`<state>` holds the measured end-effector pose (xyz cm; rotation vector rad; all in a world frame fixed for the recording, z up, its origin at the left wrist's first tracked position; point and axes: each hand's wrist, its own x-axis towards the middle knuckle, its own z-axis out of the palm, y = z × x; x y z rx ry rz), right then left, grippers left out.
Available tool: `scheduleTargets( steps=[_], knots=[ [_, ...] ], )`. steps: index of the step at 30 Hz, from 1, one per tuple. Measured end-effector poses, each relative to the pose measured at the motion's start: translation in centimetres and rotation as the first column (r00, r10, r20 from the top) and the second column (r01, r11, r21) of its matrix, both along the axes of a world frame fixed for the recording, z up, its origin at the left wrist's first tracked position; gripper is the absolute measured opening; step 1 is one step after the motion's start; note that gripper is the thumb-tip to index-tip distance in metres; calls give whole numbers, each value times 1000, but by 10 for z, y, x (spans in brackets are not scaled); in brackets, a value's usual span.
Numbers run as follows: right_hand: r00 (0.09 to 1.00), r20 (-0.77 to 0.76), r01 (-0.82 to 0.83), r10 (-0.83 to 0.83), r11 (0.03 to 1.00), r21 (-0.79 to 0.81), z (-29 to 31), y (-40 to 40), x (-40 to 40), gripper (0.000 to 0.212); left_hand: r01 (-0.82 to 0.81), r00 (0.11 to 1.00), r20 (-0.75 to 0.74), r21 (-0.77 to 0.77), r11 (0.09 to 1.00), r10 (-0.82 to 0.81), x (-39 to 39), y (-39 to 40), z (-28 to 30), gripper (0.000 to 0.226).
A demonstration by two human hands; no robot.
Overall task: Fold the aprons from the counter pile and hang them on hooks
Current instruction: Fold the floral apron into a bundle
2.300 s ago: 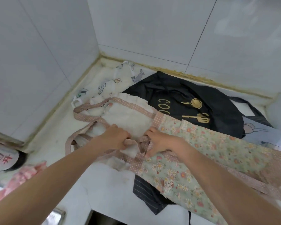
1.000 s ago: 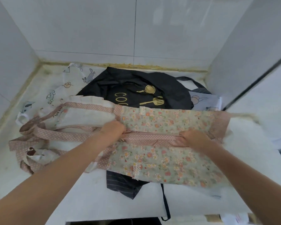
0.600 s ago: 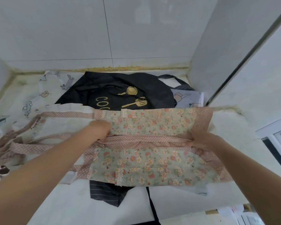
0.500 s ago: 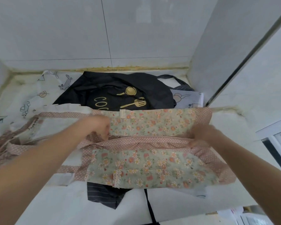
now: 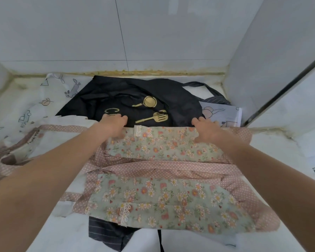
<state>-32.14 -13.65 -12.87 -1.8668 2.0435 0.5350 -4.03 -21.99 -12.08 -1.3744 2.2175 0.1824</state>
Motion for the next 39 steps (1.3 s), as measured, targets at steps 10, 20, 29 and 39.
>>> scheduleTargets(
  steps=[10, 20, 29, 39],
  knots=[
    [991, 67, 128, -120, 984, -127, 26, 6, -2, 14, 53, 992, -100, -255, 965, -81, 20, 13, 28, 14],
    [998, -5, -61, 61, 989, -135, 84, 109, 25, 26, 113, 943, -219, -495, 862, -250, 64, 129, 69, 11],
    [966, -205, -164, 160, 986, -3, 22, 211, 64, 32, 359, 925, -18, -280, 890, -379, 101, 223, 2, 32],
    [886, -459, -126, 60, 985, -115, 23, 214, 72, 48, 198, 972, -58, -310, 930, -227, 89, 223, 1, 46]
  ],
)
